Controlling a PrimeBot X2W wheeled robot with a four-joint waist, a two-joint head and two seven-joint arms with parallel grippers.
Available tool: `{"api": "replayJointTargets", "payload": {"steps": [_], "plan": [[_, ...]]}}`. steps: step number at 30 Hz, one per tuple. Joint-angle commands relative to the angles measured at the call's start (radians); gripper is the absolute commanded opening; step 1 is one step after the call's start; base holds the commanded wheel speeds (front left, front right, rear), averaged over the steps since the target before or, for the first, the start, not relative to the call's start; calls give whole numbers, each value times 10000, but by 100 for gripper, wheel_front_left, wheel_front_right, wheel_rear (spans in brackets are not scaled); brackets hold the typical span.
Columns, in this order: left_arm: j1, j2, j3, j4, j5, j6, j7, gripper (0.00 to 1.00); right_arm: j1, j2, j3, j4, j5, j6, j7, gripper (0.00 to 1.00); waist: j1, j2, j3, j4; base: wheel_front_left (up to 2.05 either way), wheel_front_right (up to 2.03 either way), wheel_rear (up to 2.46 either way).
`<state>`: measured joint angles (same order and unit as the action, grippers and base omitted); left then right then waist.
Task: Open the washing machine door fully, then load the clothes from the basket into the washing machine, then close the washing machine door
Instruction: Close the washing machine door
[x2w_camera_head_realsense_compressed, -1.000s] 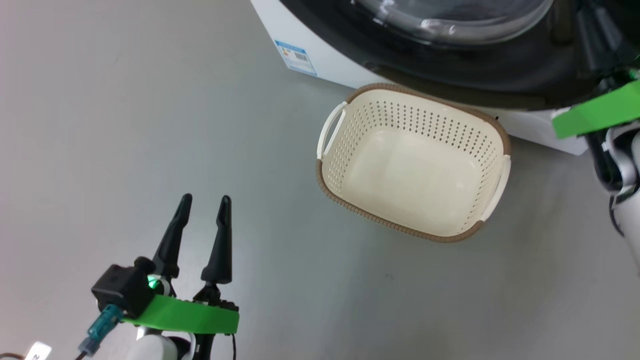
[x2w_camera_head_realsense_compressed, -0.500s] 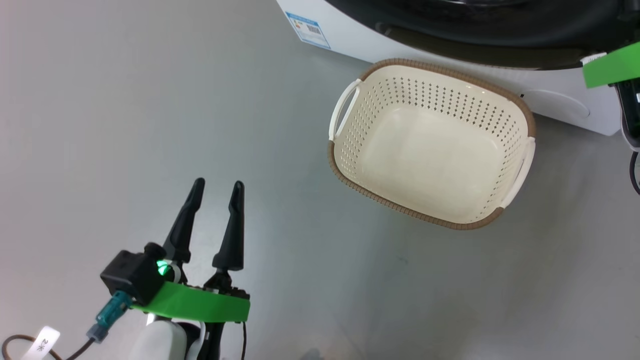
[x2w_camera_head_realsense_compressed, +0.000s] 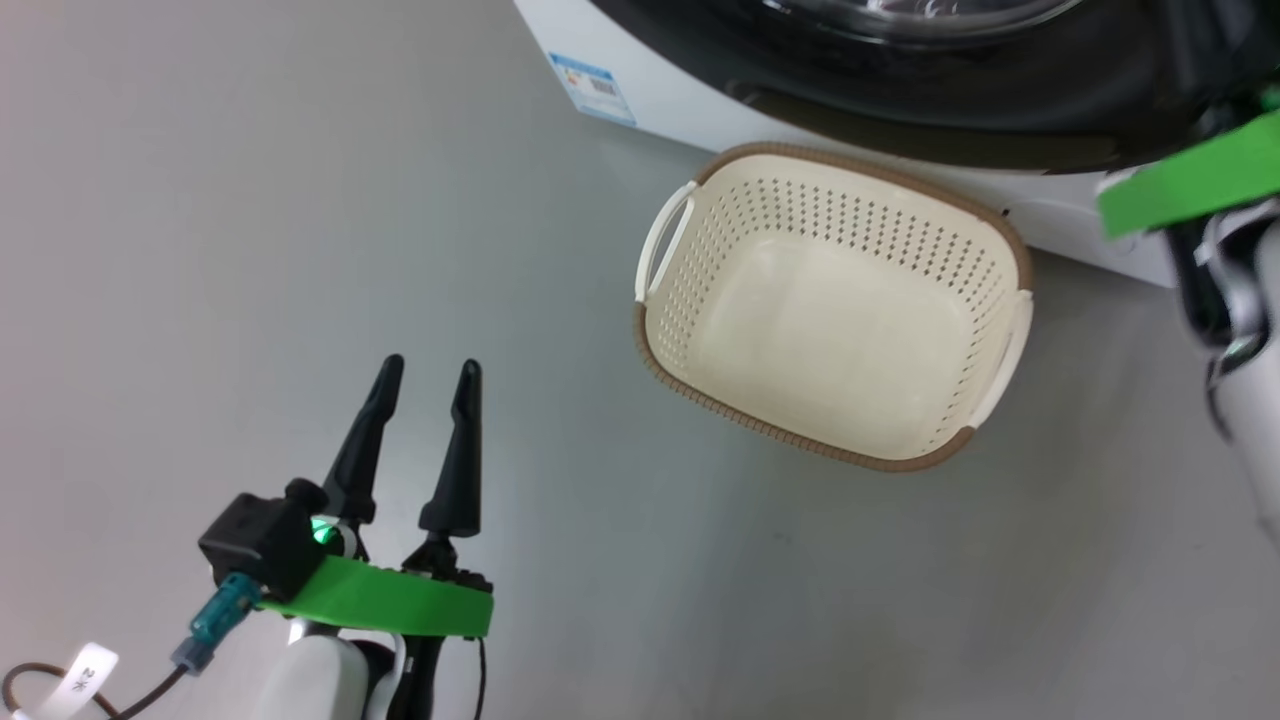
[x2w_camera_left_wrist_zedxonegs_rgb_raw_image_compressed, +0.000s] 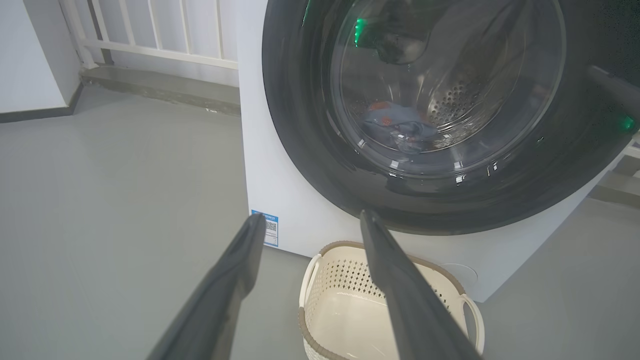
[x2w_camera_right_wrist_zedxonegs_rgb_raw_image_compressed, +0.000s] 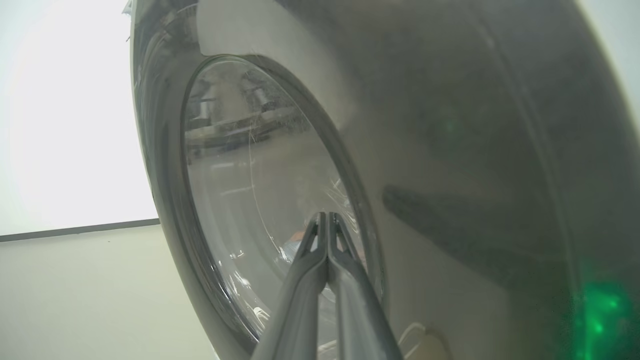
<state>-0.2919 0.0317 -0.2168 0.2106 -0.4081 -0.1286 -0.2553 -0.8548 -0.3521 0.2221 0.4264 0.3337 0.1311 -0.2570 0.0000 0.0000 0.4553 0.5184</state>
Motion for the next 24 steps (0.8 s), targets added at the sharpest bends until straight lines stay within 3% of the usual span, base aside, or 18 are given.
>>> {"api": "replayJointTargets", "payload": {"steps": [1,4,5,9,10,12,24], "plan": [[8,341,411,-114,-39,-21,-65,100,396,230,166,-295,41,-4,-48,0,0,0,-282,-205,0,0,0],[75,519,464,23,-25,-21,-65,100,900,392,197,-357,130,-4,-48,0,0,0,-588,-404,0,0,0],[121,634,524,115,-21,-21,-65,100,1241,478,207,-407,187,-4,-48,20,0,0,-800,-551,0,0,0],[214,918,617,273,38,-21,-65,100,1934,649,179,-551,280,-4,-48,58,0,0,-1231,-923,0,0,0],[235,992,641,315,52,-21,-65,100,2116,698,160,-581,290,-4,-48,81,0,0,-1337,-1034,0,0,0],[267,1138,694,406,83,-21,-65,100,2476,807,97,-630,315,-4,-48,97,0,0,-1548,-1272,0,0,0],[525,1722,935,813,177,-21,-65,100,4262,1190,-458,-783,390,-4,-48,100,0,0,-2612,-2824,0,0,0]]}}
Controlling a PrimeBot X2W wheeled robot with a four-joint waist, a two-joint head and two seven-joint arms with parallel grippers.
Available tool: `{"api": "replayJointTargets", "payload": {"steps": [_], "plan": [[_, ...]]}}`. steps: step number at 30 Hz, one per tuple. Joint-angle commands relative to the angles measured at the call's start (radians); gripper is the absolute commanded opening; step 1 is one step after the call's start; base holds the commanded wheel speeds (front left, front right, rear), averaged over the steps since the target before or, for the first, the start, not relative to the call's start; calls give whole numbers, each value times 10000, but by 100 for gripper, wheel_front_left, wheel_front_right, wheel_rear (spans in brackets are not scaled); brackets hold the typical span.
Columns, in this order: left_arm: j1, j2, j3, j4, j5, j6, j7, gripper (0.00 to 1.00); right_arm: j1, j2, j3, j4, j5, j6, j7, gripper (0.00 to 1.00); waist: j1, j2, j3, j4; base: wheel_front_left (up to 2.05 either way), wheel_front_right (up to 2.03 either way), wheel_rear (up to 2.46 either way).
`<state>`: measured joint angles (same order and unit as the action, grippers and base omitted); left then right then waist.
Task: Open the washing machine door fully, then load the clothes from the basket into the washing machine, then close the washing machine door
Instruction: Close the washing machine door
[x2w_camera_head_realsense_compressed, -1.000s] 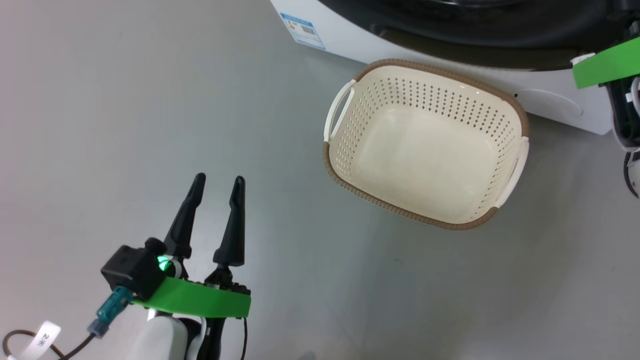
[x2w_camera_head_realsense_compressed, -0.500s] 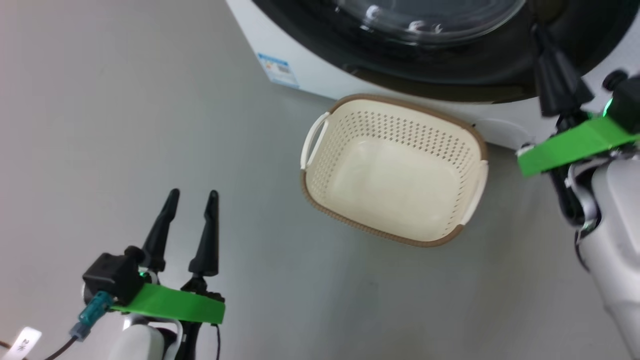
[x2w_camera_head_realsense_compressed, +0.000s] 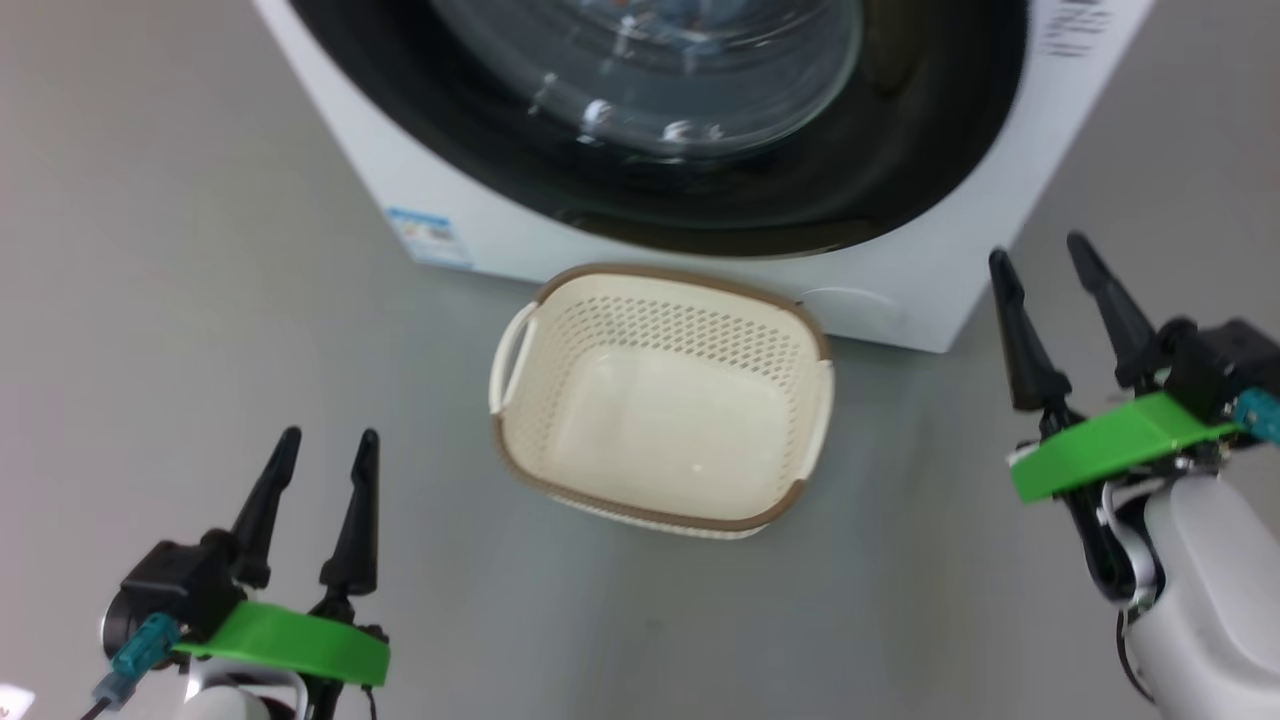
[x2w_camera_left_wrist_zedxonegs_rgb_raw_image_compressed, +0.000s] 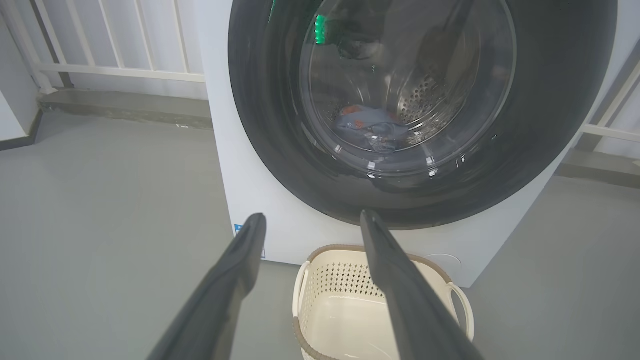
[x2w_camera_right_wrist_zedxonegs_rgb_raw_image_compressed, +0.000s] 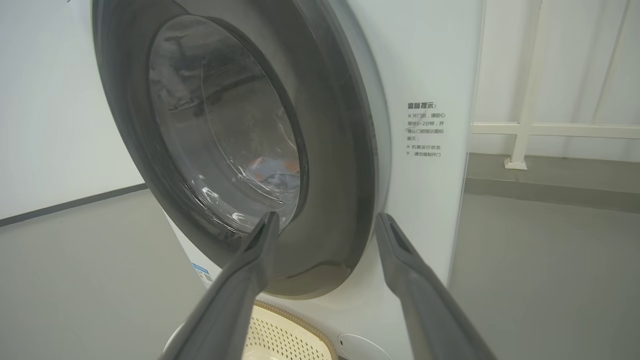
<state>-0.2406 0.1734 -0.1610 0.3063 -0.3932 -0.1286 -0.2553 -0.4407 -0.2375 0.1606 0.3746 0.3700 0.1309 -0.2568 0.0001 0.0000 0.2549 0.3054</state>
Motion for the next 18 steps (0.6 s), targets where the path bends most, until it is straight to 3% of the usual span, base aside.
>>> {"api": "replayJointTargets", "payload": {"steps": [1,18], "plan": [[46,357,400,-113,7,-21,-65,100,273,58,126,-273,31,-2,-49,100,-1,0,-694,-837,0,0,0],[1006,951,956,425,64,-21,-65,100,1996,15,-328,-452,21,-2,-49,100,-1,0,-1803,-2865,0,0,0]]}}
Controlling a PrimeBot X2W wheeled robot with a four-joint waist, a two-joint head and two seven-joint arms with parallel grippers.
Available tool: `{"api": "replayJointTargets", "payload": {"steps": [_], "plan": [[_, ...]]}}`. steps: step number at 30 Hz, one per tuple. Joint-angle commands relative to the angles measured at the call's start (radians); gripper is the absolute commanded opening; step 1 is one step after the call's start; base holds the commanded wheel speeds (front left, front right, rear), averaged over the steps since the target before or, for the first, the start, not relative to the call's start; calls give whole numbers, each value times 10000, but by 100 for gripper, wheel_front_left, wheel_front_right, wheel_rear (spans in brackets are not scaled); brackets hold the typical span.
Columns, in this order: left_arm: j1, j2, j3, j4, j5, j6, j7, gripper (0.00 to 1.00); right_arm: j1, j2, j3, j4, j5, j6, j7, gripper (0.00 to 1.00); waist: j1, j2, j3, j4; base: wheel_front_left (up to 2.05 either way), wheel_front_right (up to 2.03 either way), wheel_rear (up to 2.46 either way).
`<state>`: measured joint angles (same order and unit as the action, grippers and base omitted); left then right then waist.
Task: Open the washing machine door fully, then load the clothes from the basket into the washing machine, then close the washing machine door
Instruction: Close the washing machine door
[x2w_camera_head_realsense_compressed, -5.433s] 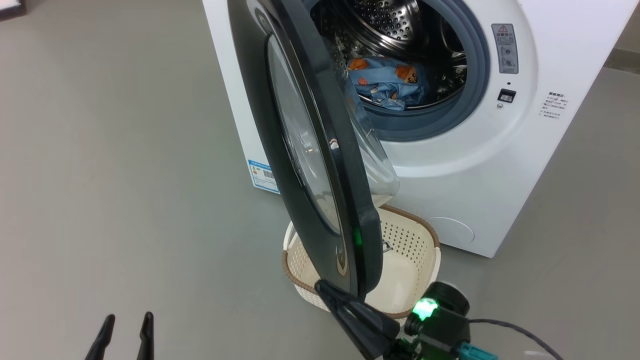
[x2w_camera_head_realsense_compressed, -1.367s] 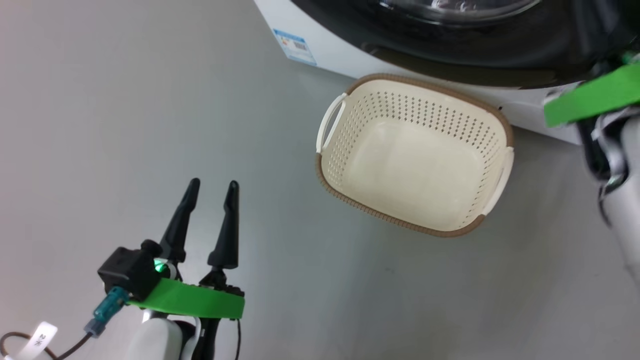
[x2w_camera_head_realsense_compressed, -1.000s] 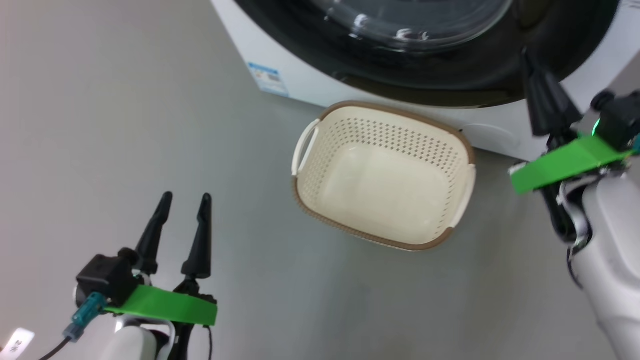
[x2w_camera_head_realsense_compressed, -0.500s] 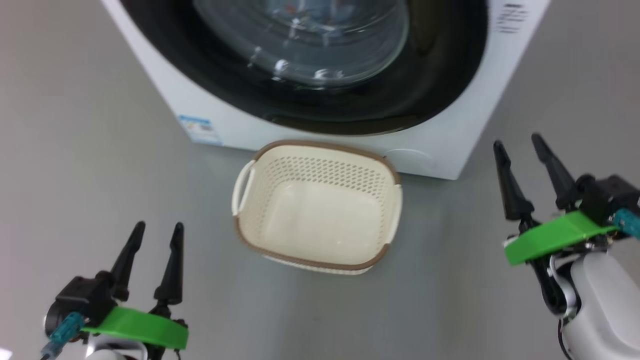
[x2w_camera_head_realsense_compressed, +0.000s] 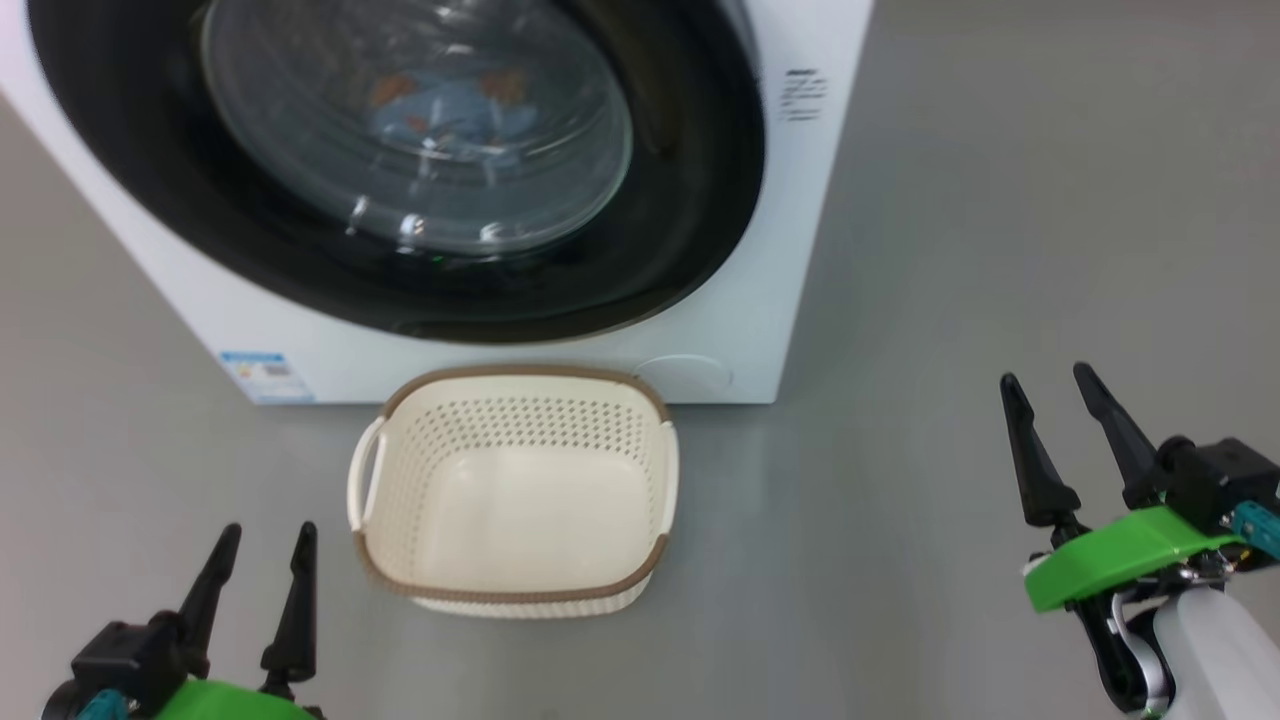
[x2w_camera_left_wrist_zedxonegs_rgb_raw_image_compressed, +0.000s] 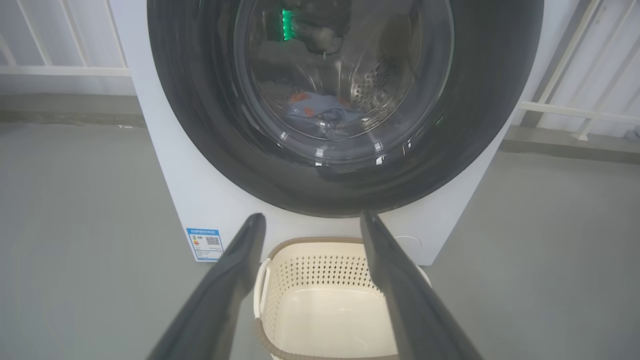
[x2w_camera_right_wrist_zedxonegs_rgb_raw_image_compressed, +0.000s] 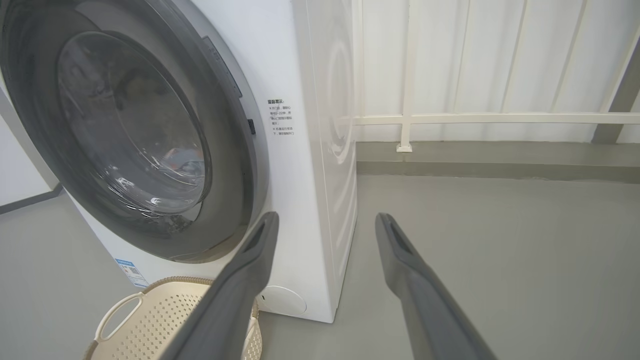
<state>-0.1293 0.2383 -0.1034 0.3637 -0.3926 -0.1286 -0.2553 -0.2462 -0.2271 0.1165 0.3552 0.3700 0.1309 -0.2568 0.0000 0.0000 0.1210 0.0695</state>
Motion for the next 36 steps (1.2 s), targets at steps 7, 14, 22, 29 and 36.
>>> {"api": "replayJointTargets", "payload": {"steps": [7,14,22,29,36], "plan": [[345,275,713,-241,195,-21,-65,100,754,-105,-52,-359,12,-2,-49,100,0,0,-902,-895,0,0,0],[606,299,891,-399,205,-21,-65,100,1388,-11,-421,-527,-9,-2,-49,100,0,0,-1031,-1089,0,0,0],[906,294,1138,-541,221,-21,-65,100,1792,110,-570,-638,-45,-2,-49,100,0,0,-1159,-1254,0,0,0],[921,326,1135,-533,211,-21,-65,100,1896,159,-684,-651,-64,-2,-49,100,0,0,-1202,-1247,0,0,0],[897,328,1154,-533,242,-21,-65,100,1920,187,-761,-660,-95,-2,-49,100,0,0,-1216,-1204,0,0,0]]}}
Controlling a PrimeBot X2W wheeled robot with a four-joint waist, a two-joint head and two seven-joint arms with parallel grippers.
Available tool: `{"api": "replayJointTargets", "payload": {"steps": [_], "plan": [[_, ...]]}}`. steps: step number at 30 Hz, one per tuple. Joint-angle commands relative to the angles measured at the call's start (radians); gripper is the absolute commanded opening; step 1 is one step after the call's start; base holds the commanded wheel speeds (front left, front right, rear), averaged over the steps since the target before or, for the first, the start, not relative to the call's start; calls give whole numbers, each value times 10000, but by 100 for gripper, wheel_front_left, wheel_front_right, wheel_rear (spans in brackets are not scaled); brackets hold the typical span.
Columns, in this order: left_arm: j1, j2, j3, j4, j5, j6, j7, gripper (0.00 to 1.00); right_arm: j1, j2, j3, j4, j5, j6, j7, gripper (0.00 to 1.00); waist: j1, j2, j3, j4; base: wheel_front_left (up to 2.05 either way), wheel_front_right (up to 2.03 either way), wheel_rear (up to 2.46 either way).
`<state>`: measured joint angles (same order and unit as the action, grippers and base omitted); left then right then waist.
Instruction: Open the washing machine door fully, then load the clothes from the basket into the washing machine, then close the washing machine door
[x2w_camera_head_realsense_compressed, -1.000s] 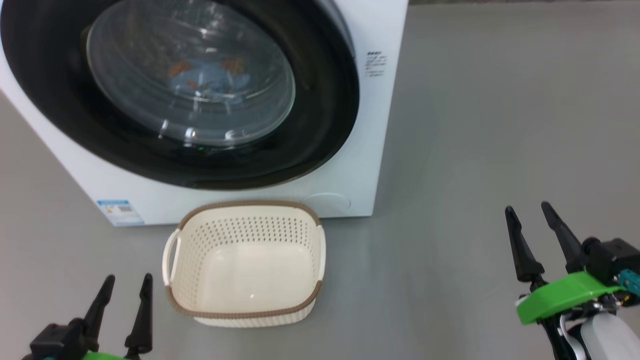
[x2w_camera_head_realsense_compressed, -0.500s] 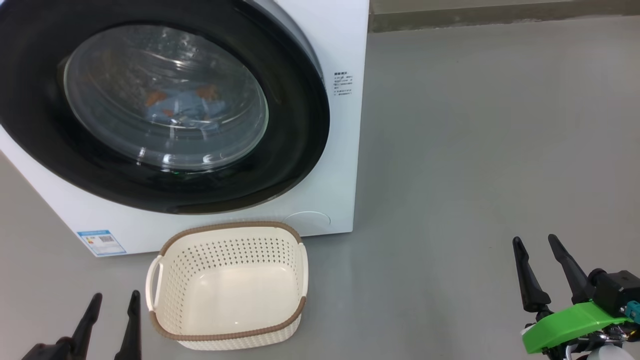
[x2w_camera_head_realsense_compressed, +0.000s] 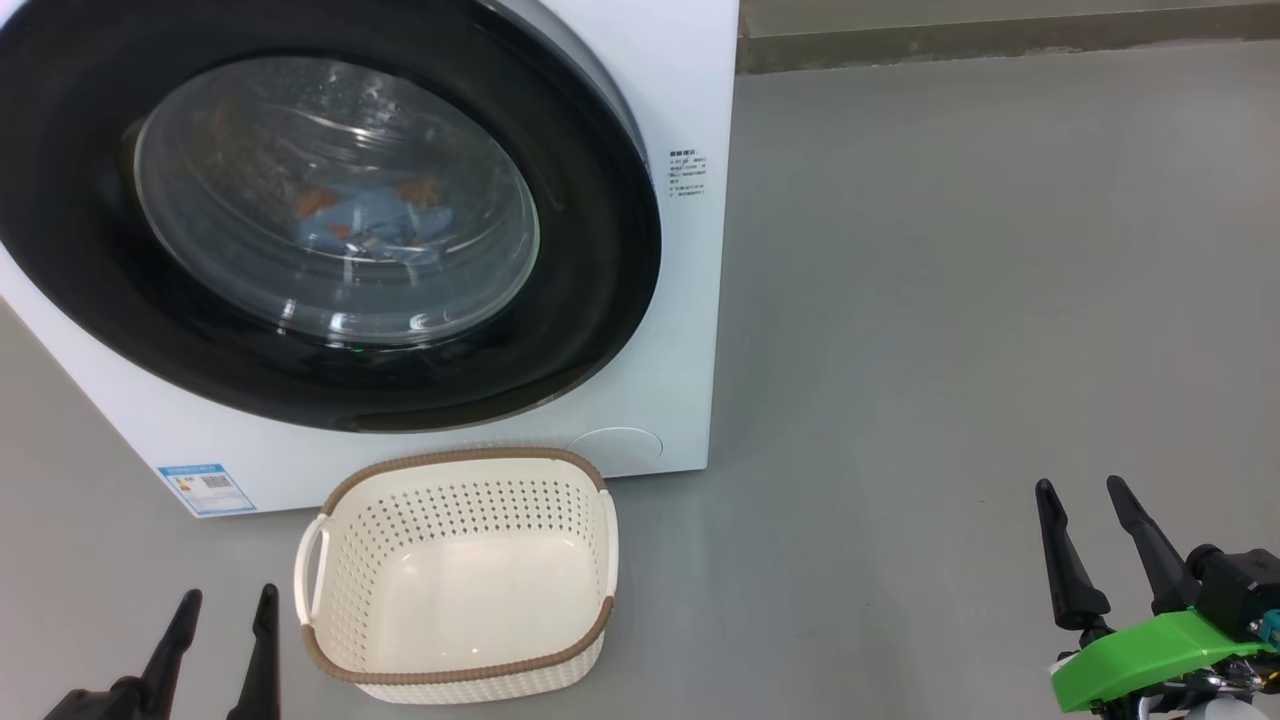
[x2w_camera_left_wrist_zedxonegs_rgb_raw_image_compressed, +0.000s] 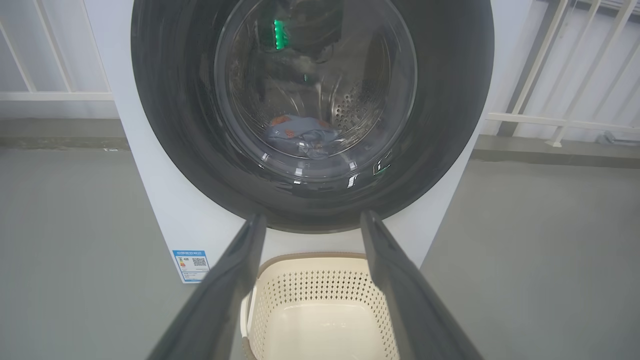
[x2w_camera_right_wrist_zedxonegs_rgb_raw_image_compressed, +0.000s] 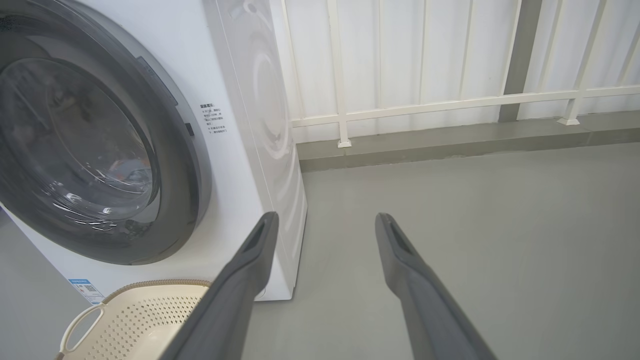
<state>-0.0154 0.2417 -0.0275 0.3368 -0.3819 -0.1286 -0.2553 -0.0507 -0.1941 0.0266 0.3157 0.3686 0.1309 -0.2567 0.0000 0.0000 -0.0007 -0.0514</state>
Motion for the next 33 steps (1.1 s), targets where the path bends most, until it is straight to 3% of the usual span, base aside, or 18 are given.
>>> {"api": "replayJointTargets", "payload": {"steps": [1,14,15,20,28,33], "plan": [[-241,292,402,-265,142,-21,-65,100,-42,-142,128,-265,-82,-2,-51,100,0,0,4,9,0,0,0],[-259,357,370,-176,102,-21,-65,100,-76,-83,268,-366,-120,-2,-51,100,0,0,102,-12,0,0,0],[-267,367,366,-193,88,-21,-65,0,-77,-82,272,-374,-126,-2,-51,0,0,0,109,-13,0,0,0],[184,-435,-116,513,30,2,26,0,247,447,113,519,21,0,21,0,0,0,109,-12,0,0,0],[132,-518,-21,422,-658,1,242,0,214,503,26,437,716,0,230,0,23,0,80,18,0,0,0],[84,-577,36,372,-1150,0,384,0,176,543,-33,396,1212,0,376,0,1,0,99,39,0,0,0]]}}
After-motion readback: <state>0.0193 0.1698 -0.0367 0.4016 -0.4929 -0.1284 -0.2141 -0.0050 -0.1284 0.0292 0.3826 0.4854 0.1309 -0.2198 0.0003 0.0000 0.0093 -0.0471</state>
